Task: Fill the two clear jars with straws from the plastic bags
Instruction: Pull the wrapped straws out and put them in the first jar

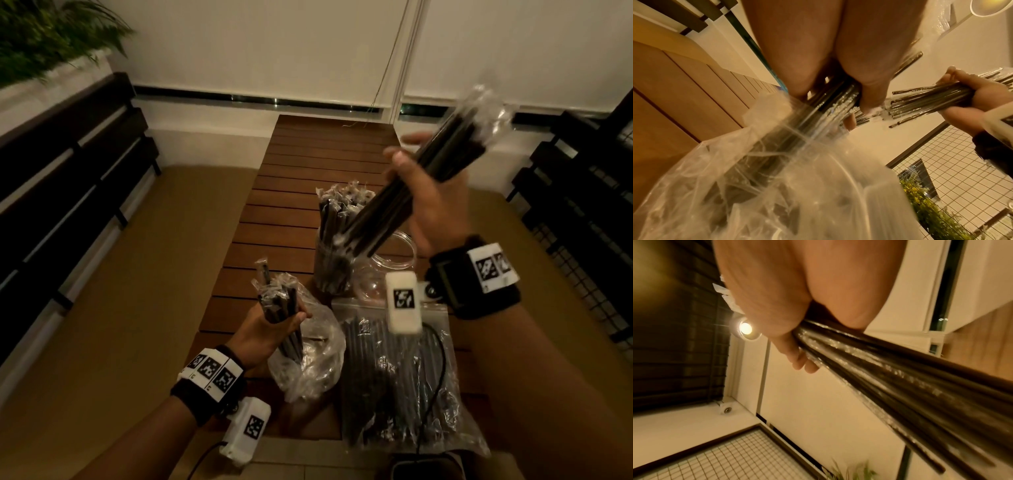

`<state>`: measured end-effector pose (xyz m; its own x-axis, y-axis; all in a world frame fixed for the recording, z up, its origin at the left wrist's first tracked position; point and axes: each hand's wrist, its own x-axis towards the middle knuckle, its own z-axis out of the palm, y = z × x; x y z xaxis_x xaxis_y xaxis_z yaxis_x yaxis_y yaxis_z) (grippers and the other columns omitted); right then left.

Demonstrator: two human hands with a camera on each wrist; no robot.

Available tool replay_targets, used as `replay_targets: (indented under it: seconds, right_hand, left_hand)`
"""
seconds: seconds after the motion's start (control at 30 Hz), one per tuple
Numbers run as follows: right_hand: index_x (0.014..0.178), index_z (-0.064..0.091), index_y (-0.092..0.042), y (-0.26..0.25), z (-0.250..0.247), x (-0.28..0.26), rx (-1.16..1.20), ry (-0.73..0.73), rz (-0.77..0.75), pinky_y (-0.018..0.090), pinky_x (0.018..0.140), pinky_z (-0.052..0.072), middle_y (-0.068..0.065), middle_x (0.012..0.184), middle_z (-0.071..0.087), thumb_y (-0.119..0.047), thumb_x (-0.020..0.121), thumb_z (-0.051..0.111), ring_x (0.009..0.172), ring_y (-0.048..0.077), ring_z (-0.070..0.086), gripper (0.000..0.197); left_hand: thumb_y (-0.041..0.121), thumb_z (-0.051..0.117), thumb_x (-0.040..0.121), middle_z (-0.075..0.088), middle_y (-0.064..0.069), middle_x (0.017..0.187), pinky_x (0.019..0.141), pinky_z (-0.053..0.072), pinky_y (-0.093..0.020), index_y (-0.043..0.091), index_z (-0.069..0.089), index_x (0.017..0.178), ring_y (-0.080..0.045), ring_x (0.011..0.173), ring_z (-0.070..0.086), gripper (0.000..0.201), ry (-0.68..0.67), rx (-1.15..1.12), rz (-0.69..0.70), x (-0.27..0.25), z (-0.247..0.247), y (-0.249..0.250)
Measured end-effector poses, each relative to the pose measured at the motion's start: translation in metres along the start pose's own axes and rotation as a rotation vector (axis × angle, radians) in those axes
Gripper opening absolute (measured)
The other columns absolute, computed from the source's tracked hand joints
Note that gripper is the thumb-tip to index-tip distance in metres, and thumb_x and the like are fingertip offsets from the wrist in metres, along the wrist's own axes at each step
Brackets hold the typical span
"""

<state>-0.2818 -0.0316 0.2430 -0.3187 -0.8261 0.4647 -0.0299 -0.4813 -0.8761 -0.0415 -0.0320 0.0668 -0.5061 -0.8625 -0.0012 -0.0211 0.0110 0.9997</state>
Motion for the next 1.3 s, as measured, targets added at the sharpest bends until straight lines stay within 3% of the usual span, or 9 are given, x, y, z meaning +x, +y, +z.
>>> replay_targets:
  seconds: [0.13, 0.23, 0.3, 0.53, 0.67, 0.83, 0.97, 1.17, 1.3]
  right_hand:
    - [0.107, 0.061, -0.01, -0.01, -0.004, 0.038, 0.079, 0.194, -0.092, 0.041, 0.082, 0.056, 0.002, 0.089, 0.066, -0.013, 0.088, 0.073, 0.08, 0.021, 0.063, 0.022]
    - [0.104, 0.06, -0.009, -0.011, 0.001, 0.058, 0.11, 0.261, -0.146, 0.037, 0.08, 0.056, 0.001, 0.083, 0.063, -0.014, 0.09, 0.072, 0.075, 0.018, 0.062, 0.019]
    - [0.104, 0.06, -0.009, -0.01, 0.005, 0.065, 0.065, 0.271, -0.183, 0.04, 0.082, 0.058, -0.001, 0.086, 0.063, -0.015, 0.091, 0.071, 0.076, 0.019, 0.064, 0.018]
    - [0.1, 0.062, -0.017, 0.011, 0.015, 0.068, -0.123, 0.152, -0.204, 0.042, 0.081, 0.058, -0.006, 0.08, 0.069, -0.012, 0.093, 0.066, 0.075, 0.018, 0.067, 0.01]
    - [0.097, 0.062, -0.021, 0.027, 0.027, 0.06, -0.206, 0.083, -0.13, 0.037, 0.079, 0.058, 0.003, 0.084, 0.064, -0.012, 0.092, 0.065, 0.079, 0.019, 0.064, 0.011]
    - [0.087, 0.061, -0.023, 0.035, 0.034, 0.059, -0.241, 0.082, -0.079, 0.033, 0.079, 0.06, -0.004, 0.084, 0.066, -0.013, 0.093, 0.067, 0.08, 0.021, 0.07, 0.013]
    - [0.087, 0.061, -0.018, 0.033, 0.032, 0.061, -0.216, 0.093, -0.057, 0.029, 0.075, 0.06, -0.002, 0.085, 0.065, -0.012, 0.093, 0.067, 0.075, 0.019, 0.07, 0.011]
    - [0.094, 0.062, -0.009, 0.035, 0.028, 0.064, -0.15, 0.133, -0.073, 0.033, 0.073, 0.06, 0.002, 0.078, 0.065, -0.013, 0.093, 0.066, 0.069, 0.017, 0.066, 0.006]
    - [0.094, 0.061, -0.007, 0.053, 0.029, 0.061, -0.22, 0.082, 0.045, 0.027, 0.075, 0.059, 0.003, 0.079, 0.064, -0.013, 0.094, 0.065, 0.072, 0.015, 0.066, 0.007]
  left_hand:
    - [0.024, 0.07, 0.08, 0.067, -0.024, 0.101, 0.092, 0.051, -0.045, 0.018, 0.068, 0.087, -0.032, 0.101, 0.067, 0.009, -0.004, -0.002, -0.017, -0.002, -0.001, 0.0]
    - [0.012, 0.066, 0.084, 0.066, -0.027, 0.103, 0.094, 0.05, -0.048, 0.015, 0.067, 0.089, -0.034, 0.102, 0.066, 0.006, 0.0, -0.025, -0.031, -0.003, -0.003, 0.0]
    - [0.006, 0.063, 0.086, 0.067, -0.024, 0.101, 0.092, 0.051, -0.045, 0.021, 0.069, 0.086, -0.034, 0.101, 0.065, 0.016, -0.01, -0.017, -0.03, -0.002, -0.002, 0.001]
    - [-0.002, 0.059, 0.09, 0.069, -0.02, 0.102, 0.086, 0.055, -0.03, 0.01, 0.065, 0.089, -0.024, 0.097, 0.068, 0.013, -0.006, 0.022, -0.038, -0.001, -0.003, 0.002]
    - [-0.001, 0.059, 0.091, 0.069, -0.021, 0.103, 0.084, 0.055, -0.023, 0.004, 0.064, 0.093, -0.016, 0.095, 0.069, 0.008, -0.001, 0.035, -0.039, 0.0, -0.004, 0.002]
    - [-0.001, 0.059, 0.09, 0.069, -0.02, 0.101, 0.086, 0.055, -0.026, 0.011, 0.065, 0.088, -0.021, 0.096, 0.069, 0.014, -0.008, 0.035, -0.014, -0.001, -0.003, 0.002]
    - [-0.002, 0.058, 0.091, 0.067, -0.025, 0.102, 0.086, 0.054, -0.023, 0.003, 0.063, 0.091, -0.023, 0.098, 0.068, 0.008, -0.012, 0.045, 0.001, -0.002, -0.003, 0.004]
    - [-0.003, 0.057, 0.091, 0.067, -0.025, 0.104, 0.085, 0.055, -0.022, 0.0, 0.062, 0.094, -0.021, 0.098, 0.068, 0.007, 0.005, 0.033, -0.005, -0.002, -0.003, 0.004]
    - [-0.003, 0.057, 0.091, 0.067, -0.025, 0.105, 0.086, 0.055, -0.022, -0.005, 0.061, 0.098, -0.023, 0.099, 0.068, 0.008, -0.002, 0.034, 0.006, -0.002, -0.004, 0.002]
